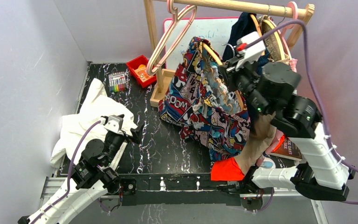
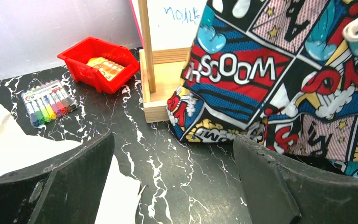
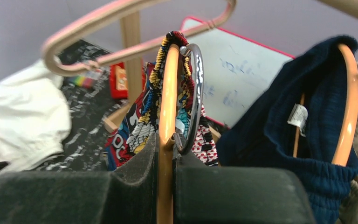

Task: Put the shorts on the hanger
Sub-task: Adjust the hanger.

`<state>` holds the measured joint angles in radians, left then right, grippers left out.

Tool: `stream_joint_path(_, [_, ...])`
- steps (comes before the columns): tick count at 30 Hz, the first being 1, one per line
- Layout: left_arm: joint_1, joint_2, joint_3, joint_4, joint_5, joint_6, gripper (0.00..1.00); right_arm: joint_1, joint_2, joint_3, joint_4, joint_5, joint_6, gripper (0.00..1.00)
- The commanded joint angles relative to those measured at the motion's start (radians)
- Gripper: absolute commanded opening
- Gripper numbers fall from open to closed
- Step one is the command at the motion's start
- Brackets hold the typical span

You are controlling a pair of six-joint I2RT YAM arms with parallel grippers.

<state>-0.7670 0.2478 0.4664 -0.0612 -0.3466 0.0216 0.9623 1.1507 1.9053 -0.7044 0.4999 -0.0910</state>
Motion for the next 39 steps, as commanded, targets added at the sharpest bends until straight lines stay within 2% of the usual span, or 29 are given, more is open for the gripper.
stream_joint_path(1, [0.006,0.011,0.005,0.017,0.016,-0.008,0.98,-0.004,0.007,-0.033,0.089,0.223,-0.034,0.00])
stream_joint_path(4, [0.006,0.026,0.009,0.018,0.024,-0.008,0.99,-0.005,0.053,-0.046,0.162,0.403,-0.074,0.00])
stream_joint_path(6, [0.007,0.029,0.008,0.019,0.025,-0.009,0.98,-0.005,0.073,-0.046,0.239,0.441,-0.101,0.00])
stream_joint_path(8, [0.007,0.031,0.004,0.026,0.028,-0.008,0.98,-0.005,0.109,-0.001,0.297,0.458,-0.128,0.00])
stream_joint_path(12, [0.008,0.041,0.005,0.031,0.044,-0.008,0.98,-0.007,0.219,0.194,0.297,0.437,-0.148,0.00])
stream_joint_path(17, [0.011,0.036,0.008,0.027,0.047,-0.009,0.98,-0.028,0.254,0.214,0.306,0.385,-0.117,0.00])
stream_joint_path(23, [0.012,0.011,0.002,0.028,0.060,-0.005,0.98,-0.147,0.266,0.227,0.185,0.200,0.057,0.00])
stream_joint_path(26, [0.012,0.001,0.002,0.025,0.068,-0.009,0.98,-0.228,0.240,0.180,0.143,0.113,0.134,0.00])
stream_joint_path(31, [0.013,-0.011,0.000,0.027,0.082,-0.011,0.98,-0.360,0.201,0.120,0.130,-0.058,0.218,0.00])
stream_joint_path(37, [0.012,-0.033,0.006,0.061,0.077,-0.021,0.98,-0.444,0.160,0.050,0.150,-0.370,0.281,0.00])
stream_joint_path(39, [0.013,-0.044,0.015,0.094,0.087,-0.022,0.99,-0.452,0.140,0.022,0.150,-0.426,0.298,0.00])
